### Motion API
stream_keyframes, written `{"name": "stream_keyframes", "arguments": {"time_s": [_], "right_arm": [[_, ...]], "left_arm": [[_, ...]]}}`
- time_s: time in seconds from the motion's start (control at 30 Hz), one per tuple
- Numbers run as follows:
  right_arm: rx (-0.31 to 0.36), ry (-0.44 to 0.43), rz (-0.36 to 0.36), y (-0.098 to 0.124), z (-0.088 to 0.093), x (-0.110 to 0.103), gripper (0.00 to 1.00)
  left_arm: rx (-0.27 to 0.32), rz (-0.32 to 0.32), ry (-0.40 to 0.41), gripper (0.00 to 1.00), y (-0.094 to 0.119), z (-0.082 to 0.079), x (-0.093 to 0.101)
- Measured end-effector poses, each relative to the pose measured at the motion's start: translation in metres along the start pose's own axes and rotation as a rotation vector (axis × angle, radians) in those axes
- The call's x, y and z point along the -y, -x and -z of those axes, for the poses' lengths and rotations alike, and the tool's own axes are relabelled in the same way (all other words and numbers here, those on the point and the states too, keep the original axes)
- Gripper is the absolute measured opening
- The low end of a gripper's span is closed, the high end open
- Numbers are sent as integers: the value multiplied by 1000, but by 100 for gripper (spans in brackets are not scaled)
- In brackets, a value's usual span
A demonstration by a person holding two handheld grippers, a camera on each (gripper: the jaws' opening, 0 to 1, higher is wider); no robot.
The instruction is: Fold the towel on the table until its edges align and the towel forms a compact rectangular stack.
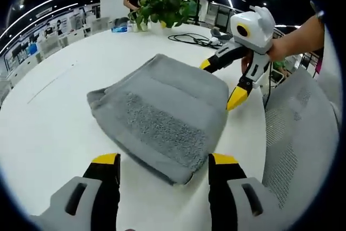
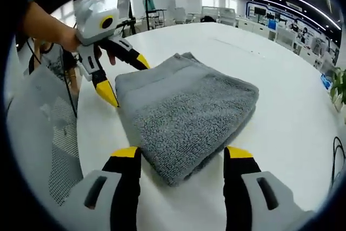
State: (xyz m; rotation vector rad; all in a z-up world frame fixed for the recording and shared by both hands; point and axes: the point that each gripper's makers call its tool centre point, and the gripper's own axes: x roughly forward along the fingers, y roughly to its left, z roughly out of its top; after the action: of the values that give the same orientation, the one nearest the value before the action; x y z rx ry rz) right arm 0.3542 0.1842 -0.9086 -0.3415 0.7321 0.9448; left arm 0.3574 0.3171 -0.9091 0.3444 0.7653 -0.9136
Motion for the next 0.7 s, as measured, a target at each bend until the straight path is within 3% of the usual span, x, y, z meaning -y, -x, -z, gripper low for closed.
{"name": "stream_keyframes", "arguments": {"time_s": [0.37,0.7], "right_arm": [[-22,20,-7,-12,-4,11,61],[-28,16,0,-24,-17,35,61]], "left_arm": [[-25,26,-23,67,-13,-6,-8],[-43,20,-45,66,-24,-21,-35]]}}
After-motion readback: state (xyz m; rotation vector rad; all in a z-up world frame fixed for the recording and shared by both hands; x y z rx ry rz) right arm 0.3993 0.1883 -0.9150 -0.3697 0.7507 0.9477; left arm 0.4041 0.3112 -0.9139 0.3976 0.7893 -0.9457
